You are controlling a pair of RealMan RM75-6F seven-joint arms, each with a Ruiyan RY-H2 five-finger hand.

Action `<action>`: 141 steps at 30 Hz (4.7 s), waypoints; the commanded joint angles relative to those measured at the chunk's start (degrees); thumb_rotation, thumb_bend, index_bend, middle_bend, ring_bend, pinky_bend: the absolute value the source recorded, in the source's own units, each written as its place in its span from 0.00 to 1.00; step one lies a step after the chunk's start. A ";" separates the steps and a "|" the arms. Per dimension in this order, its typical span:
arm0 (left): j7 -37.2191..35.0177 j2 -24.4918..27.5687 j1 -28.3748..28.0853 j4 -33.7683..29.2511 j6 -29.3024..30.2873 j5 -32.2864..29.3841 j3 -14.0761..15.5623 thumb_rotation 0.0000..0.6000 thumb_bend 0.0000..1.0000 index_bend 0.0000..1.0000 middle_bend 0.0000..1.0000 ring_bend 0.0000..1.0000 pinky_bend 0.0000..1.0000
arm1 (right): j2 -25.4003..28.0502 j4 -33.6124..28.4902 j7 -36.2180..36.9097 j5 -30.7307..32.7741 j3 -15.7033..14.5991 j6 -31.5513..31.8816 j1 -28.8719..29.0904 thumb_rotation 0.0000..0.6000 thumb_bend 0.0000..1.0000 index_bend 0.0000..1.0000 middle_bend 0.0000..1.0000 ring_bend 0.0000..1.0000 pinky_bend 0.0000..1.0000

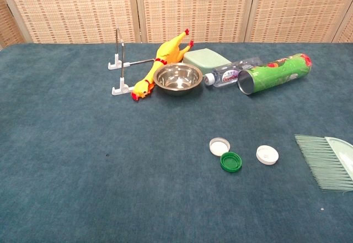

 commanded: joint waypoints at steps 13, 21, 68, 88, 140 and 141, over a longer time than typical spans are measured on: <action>-0.31 1.28 0.40 -1.66 0.26 0.48 0.58 1.00 0.44 0.00 0.00 0.00 0.06 | 1.37 0.45 1.31 -2.79 -1.55 -1.33 -0.86 1.00 0.14 0.00 0.00 0.00 0.00; -0.82 1.10 0.38 -0.97 -0.08 0.53 0.75 1.00 0.44 0.00 0.00 0.00 0.06 | -0.51 7.73 1.78 -5.00 -4.97 -6.73 -0.44 1.00 0.14 0.14 0.10 0.00 0.00; -1.01 0.69 -0.30 0.59 -1.77 -0.41 0.50 1.00 0.46 0.00 0.00 0.00 0.06 | -9.22 18.29 0.27 -0.46 -1.97 -17.75 4.36 1.00 0.25 0.53 0.35 0.04 0.00; -0.01 0.83 0.24 -0.47 -1.14 -0.21 0.85 1.00 0.47 0.00 0.00 0.00 0.06 | -9.63 18.05 0.15 0.55 -1.92 -17.84 4.35 1.00 0.43 0.76 0.59 0.22 0.00; -2.34 0.96 -0.02 -0.15 0.07 1.39 0.93 1.00 0.47 0.00 0.00 0.00 0.06 | -16.15 -10.20 -71.71 16.90 3.60 -23.17 30.46 1.00 0.42 0.92 0.74 0.39 0.05; -2.31 1.03 -0.04 -0.29 -0.01 1.34 0.91 1.00 0.47 0.00 0.00 0.00 0.06 | -16.61 -10.21 -73.78 18.61 3.23 -22.29 31.07 1.00 0.42 0.92 0.74 0.39 0.05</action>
